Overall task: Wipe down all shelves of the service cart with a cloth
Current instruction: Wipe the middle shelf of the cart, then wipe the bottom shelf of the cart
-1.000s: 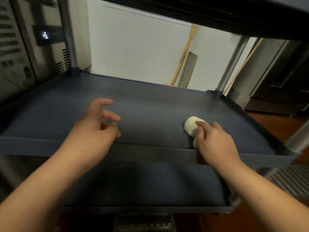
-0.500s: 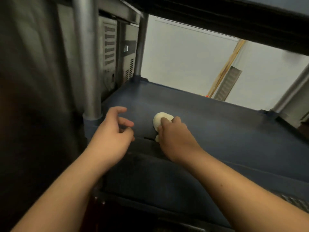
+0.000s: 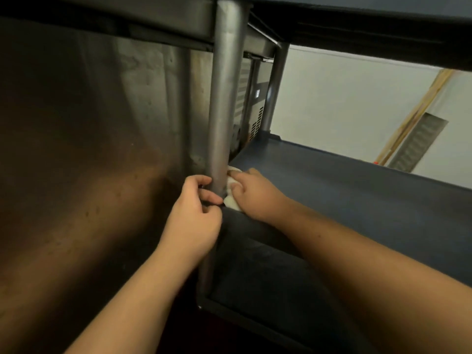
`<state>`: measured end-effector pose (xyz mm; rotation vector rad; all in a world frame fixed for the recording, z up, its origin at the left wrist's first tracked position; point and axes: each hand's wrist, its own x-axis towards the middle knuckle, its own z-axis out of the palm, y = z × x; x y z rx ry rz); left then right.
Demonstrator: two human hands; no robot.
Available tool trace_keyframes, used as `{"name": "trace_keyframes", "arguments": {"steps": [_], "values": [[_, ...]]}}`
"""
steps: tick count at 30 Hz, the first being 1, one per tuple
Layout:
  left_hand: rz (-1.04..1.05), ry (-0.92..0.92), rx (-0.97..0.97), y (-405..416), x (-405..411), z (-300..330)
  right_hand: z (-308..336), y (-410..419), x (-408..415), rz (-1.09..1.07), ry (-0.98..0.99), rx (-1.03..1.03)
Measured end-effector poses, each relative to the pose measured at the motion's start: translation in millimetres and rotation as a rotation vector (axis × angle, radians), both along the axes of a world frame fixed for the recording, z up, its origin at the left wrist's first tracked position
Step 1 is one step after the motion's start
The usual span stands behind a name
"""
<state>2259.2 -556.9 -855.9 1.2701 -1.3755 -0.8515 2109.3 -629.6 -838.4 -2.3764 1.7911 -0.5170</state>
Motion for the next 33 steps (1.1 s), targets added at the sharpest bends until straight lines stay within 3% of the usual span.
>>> {"name": "trace_keyframes", "arguments": {"steps": [7, 15, 19, 25, 30, 33], "values": [[-0.031, -0.062, -0.051, 15.1, -30.1, 1.3, 12.0, 67.9, -40.9, -0.131, -0.233, -0.35], [-0.264, -0.106, -0.101, 56.2, -129.8, -24.9, -44.5, 179.9, -154.2, 0.039, -0.049, -0.536], [-0.41, -0.157, -0.076, 87.0, -186.9, -62.0, -95.0, 226.9, -224.1, 0.05, 0.067, -0.416], [-0.505, -0.186, -0.126, 125.8, -249.1, -122.9, -166.5, 265.8, -288.8, -0.041, 0.004, -0.288], [-0.55, -0.208, 0.117, 135.9, -286.1, -167.2, -225.1, 283.0, -348.0, -0.212, -0.066, -0.119], [-0.542, -0.133, 0.27, 133.4, -312.9, -183.0, -251.2, 290.1, -390.1, -0.426, -0.157, -0.027]]}}
